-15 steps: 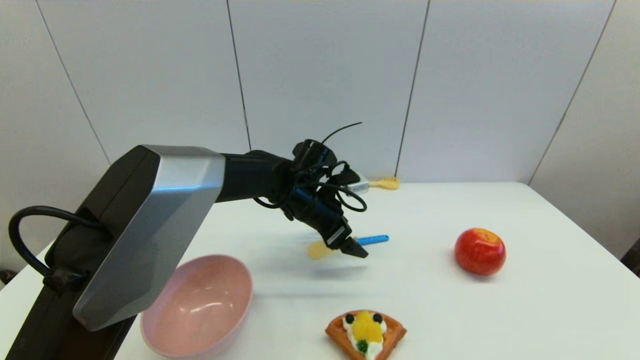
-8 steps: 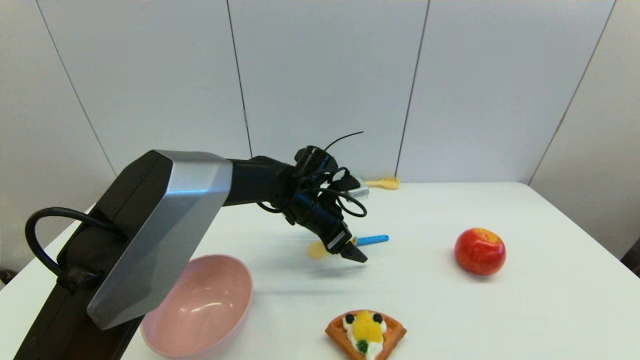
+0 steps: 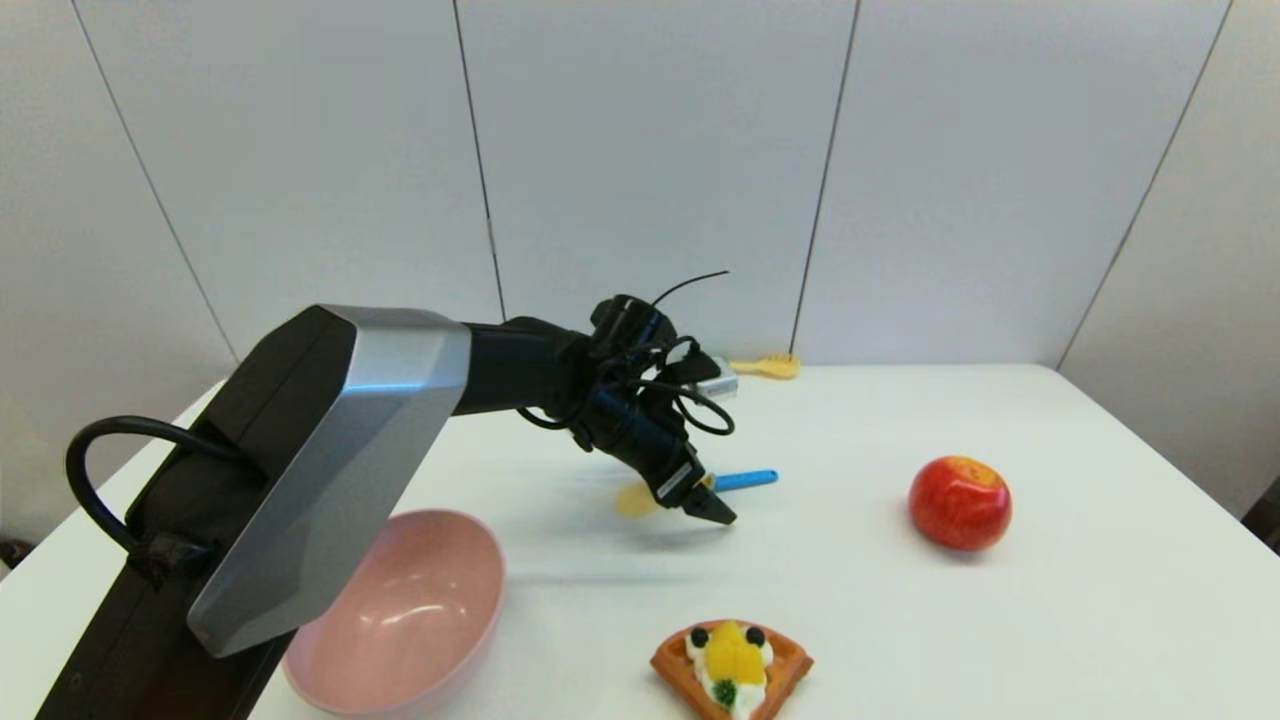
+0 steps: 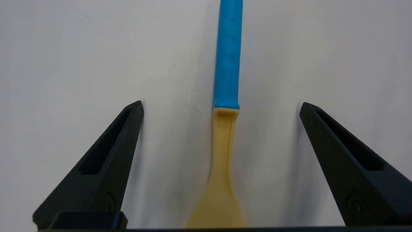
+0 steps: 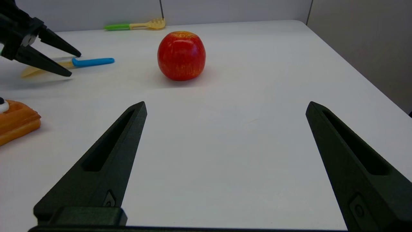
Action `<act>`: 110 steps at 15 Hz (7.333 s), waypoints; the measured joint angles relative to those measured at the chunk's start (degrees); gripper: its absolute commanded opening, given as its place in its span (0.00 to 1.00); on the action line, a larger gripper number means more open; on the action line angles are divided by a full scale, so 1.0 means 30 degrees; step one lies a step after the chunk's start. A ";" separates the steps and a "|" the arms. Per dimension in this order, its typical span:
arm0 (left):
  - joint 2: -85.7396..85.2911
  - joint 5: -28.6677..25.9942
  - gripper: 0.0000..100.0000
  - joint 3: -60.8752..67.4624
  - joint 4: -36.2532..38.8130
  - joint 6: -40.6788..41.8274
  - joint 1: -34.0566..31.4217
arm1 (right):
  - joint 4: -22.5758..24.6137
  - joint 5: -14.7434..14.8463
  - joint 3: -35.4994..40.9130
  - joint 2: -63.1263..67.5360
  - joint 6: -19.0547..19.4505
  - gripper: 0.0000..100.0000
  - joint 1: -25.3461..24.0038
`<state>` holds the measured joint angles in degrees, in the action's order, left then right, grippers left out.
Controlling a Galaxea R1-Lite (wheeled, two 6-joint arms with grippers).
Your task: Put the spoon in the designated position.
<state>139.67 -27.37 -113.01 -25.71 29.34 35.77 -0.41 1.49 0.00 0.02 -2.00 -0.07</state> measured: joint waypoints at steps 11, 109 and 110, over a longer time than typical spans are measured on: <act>0.0065 0.0037 0.00 0.0024 0.0089 -0.0016 0.0077 | -0.0008 0.0000 0.0000 0.0000 0.0008 1.00 0.0000; -4.0741 0.6644 1.00 3.1972 0.8741 -0.5823 -1.1788 | -0.0016 -0.0004 0.0000 0.0000 0.0016 1.00 0.0000; -4.1623 0.6664 1.00 3.2821 0.8745 -0.6071 -1.1752 | -0.0008 -0.0004 0.0000 0.0000 0.0008 1.00 0.0000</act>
<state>14.80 -7.38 -14.54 0.52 11.13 0.51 -0.44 1.48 0.00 0.02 -1.97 -0.07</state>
